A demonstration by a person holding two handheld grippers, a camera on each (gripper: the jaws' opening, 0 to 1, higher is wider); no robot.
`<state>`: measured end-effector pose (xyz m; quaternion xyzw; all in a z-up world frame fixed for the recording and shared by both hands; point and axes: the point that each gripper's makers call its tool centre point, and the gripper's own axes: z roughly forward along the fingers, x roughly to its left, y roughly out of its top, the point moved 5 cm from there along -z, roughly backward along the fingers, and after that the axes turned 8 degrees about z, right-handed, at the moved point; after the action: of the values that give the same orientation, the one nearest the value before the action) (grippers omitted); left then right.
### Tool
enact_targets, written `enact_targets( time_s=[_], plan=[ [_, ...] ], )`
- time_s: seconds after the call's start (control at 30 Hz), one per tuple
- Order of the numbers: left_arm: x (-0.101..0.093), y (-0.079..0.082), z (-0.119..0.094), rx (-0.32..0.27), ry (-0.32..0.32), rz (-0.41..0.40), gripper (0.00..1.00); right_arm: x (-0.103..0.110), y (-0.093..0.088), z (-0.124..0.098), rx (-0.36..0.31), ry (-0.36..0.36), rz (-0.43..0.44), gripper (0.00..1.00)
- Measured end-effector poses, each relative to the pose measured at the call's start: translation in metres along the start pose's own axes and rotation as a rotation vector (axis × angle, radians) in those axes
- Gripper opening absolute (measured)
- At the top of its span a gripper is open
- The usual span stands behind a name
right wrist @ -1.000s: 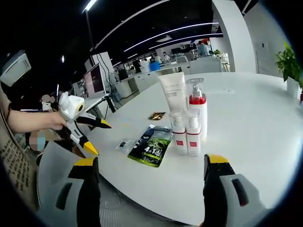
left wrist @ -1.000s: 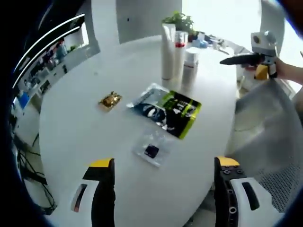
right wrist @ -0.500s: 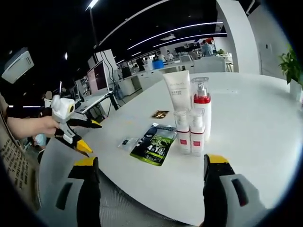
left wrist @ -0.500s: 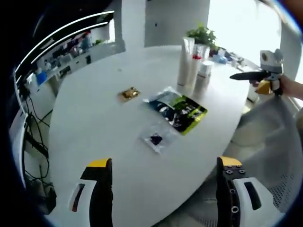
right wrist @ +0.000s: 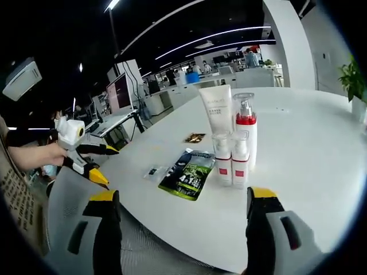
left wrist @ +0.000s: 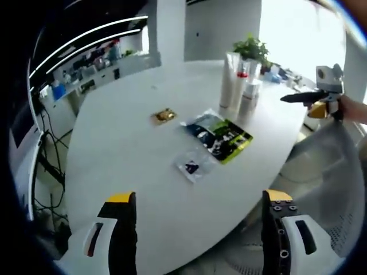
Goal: Arrange the skincare products in the storage area until every visible bottle or jar stands upright without overlapping.
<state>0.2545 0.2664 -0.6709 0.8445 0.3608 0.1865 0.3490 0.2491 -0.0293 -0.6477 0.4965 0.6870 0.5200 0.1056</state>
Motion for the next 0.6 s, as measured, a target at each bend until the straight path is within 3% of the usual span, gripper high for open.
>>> enact_targets(
  time_s=[0.33,0.6],
  plan=[
    [-0.001,0.001,0.000,0.005,-0.001,-0.006,0.88,0.000,0.000,0.000,0.000,0.002,0.002,0.91],
    [0.003,0.017,0.007,0.022,0.000,-0.015,0.88,0.001,0.000,0.000,-0.004,0.006,0.004,0.91]
  ],
)
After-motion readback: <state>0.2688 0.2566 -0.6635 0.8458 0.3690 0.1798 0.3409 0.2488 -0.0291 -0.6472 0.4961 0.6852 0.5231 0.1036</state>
